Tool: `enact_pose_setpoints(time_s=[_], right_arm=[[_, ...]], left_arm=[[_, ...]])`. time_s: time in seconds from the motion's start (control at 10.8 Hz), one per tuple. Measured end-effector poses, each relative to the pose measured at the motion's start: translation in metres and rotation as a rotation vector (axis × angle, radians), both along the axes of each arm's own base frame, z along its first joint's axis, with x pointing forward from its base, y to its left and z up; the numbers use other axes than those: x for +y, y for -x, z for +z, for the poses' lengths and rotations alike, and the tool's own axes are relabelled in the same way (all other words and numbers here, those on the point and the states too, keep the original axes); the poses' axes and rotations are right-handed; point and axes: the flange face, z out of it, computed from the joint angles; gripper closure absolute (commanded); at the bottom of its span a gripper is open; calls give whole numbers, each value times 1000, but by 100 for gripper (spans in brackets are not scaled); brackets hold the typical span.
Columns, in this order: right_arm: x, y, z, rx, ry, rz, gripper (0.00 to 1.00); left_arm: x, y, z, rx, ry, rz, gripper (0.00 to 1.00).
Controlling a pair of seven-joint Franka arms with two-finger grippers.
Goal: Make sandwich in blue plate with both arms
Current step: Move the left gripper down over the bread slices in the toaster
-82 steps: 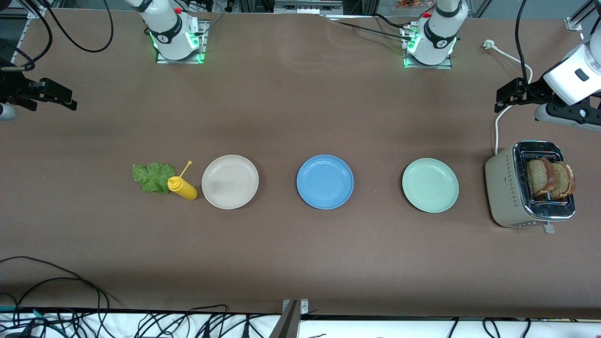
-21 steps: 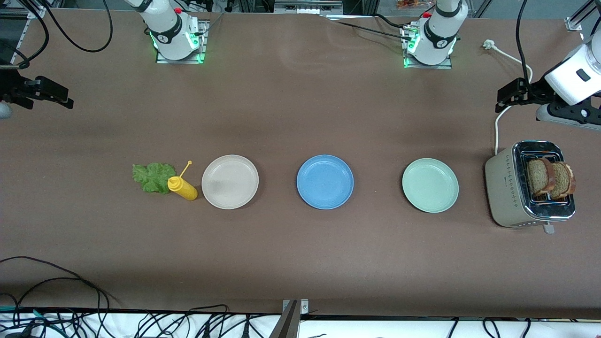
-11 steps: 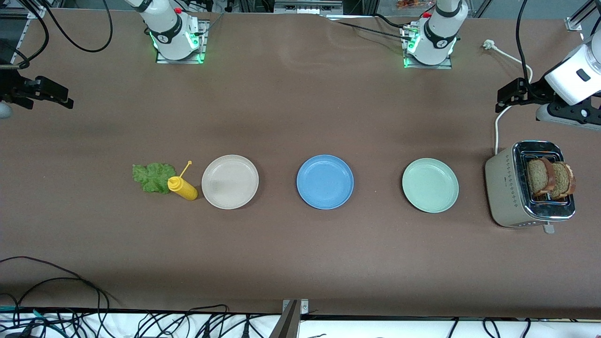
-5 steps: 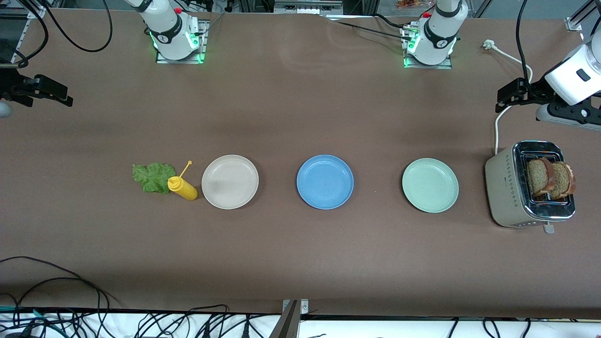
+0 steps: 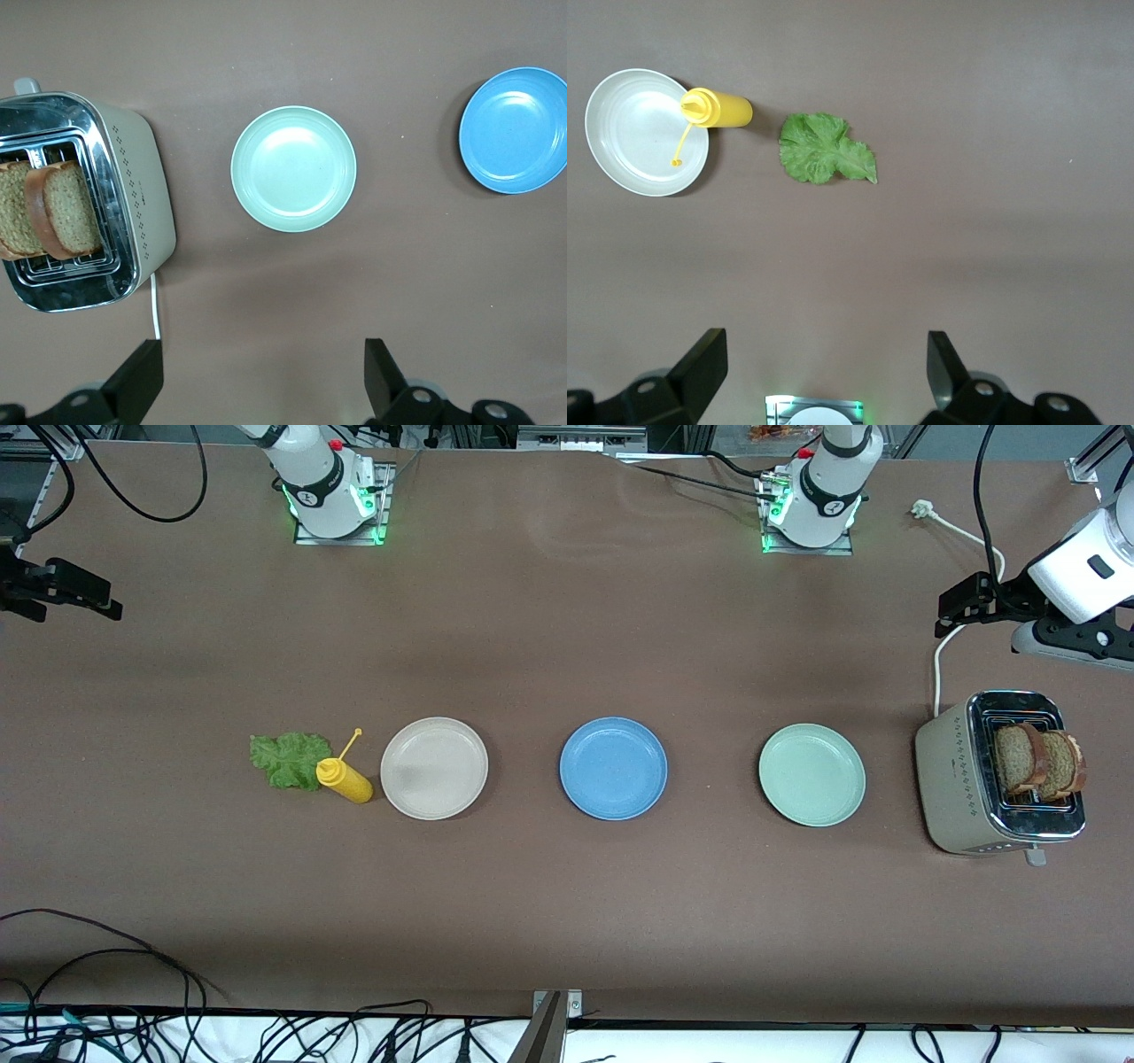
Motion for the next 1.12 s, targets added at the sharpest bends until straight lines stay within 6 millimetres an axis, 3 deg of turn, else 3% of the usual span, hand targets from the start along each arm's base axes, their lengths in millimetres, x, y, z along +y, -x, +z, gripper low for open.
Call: enact_pose_setpoints(time_s=[0.84,1.12], right_arm=[[-1,1,3,4,-1,1,0],[-1,1,3,4,-1,1,0]], left_arm=[[0,0,0,0,0,0,0],[10,-1,-1,1,0,19,0]])
